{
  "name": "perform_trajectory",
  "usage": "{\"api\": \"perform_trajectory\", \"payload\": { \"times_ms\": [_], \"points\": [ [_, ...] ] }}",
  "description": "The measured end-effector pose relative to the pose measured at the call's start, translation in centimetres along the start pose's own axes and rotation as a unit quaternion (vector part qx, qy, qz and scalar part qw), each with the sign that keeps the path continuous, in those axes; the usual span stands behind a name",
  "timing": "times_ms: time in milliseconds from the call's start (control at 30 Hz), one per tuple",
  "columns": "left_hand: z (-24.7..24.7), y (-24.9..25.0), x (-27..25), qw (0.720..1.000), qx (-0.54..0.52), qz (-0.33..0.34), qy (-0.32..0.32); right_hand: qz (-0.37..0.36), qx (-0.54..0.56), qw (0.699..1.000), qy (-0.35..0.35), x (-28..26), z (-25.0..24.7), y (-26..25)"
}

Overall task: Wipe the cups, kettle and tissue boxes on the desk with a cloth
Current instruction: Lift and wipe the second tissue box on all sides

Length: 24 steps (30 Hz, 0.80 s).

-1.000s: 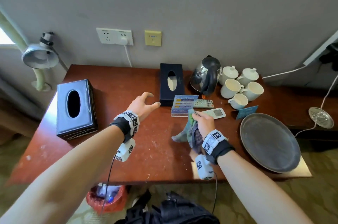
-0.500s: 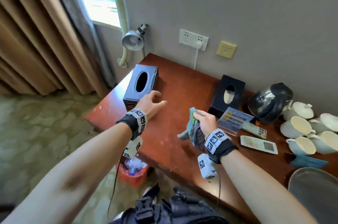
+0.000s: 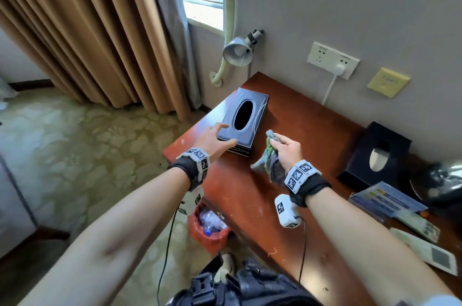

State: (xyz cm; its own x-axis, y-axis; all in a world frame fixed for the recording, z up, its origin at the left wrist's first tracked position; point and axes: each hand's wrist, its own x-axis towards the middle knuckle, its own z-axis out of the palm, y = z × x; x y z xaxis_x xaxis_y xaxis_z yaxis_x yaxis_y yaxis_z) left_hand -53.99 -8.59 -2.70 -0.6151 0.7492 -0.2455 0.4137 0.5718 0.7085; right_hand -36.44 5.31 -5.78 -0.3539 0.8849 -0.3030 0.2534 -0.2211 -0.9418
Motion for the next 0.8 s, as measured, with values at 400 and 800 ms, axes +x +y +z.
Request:
{"api": "perform_trajectory", "payload": {
  "times_ms": [400,800],
  "points": [
    [3.5,0.3,6.9,0.987,0.146,-0.041,-0.045,0.018,-0.066,0.998,0.017,6.4,0.9,1.4],
    [7.0,1.2,8.7,0.962,0.257,-0.07,-0.057,0.017,-0.061,0.997,0.038,6.2,-1.8,2.3]
  ]
}}
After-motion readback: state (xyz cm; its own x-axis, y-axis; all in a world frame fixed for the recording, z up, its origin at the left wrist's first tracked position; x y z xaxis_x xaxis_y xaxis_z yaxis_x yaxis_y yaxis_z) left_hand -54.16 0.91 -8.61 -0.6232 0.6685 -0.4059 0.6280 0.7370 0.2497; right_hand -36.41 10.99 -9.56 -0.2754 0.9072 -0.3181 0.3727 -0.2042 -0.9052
